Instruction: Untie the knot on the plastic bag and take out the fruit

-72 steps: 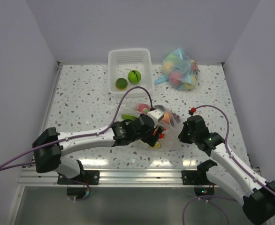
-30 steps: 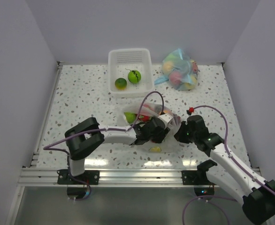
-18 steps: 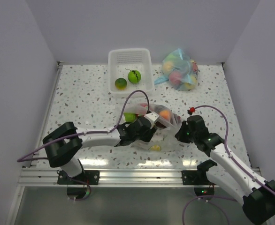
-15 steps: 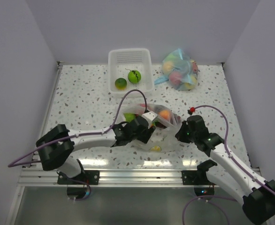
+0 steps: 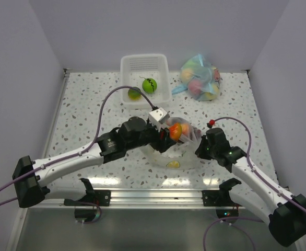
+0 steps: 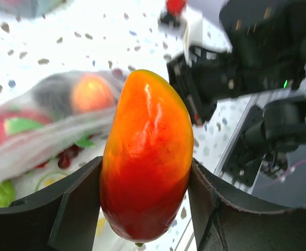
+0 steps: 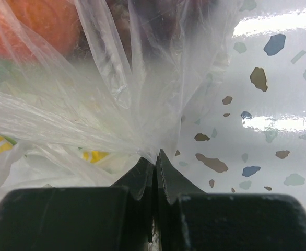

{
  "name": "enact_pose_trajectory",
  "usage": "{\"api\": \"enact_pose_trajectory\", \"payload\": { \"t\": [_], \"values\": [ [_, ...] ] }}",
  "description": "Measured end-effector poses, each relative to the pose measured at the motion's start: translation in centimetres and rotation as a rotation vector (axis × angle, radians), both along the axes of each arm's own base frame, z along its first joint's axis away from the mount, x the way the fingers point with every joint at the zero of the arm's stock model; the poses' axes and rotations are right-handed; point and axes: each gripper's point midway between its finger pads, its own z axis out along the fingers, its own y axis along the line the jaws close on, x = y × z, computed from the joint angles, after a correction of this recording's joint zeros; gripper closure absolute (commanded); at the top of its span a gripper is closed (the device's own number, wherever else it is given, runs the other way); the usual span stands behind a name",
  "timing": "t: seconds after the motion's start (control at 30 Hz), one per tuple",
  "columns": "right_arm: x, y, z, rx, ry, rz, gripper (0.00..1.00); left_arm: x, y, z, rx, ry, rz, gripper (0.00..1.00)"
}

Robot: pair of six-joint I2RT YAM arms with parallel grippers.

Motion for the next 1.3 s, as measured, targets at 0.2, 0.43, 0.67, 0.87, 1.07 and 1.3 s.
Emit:
{"api": "enact_pose_trajectory", "payload": {
  "t": [0.2, 0.43, 0.67, 0.87, 1.07, 1.3],
  "values": [
    [-0.1, 0.3, 0.1, 0.003, 0.002, 0.022, 1.0, 8.5, 2.0, 6.8, -0.107, -0.064, 0.227, 0.82],
    [0.1, 0.5, 1.0, 0.011, -0.013, 0.035, 1.0, 20.8, 5.6, 7.2, -0.088, -0.06, 0.503, 0.8],
    [0.1, 0.8, 1.4, 0.027, -0.018, 0.051, 1.0, 28.4, 5.3, -0.8, 0.086, -0.003, 0.567, 0.75],
    [0.0, 1.0, 1.4, 0.032, -0.018, 0.064, 1.0, 32.7, 4.8, -6.6, 0.234, -0.008, 0.576, 0.27],
    [-0.1, 1.1, 1.5, 0.035, -0.019, 0.08, 1.0, 33.4, 5.2, -7.9, 0.3, -0.022, 0.564, 0.0],
    [-0.1, 1.1, 1.6, 0.034, -0.027, 0.085, 1.0, 29.9, 7.6, -6.3, 0.316, -0.016, 0.573, 0.01]
  ]
}}
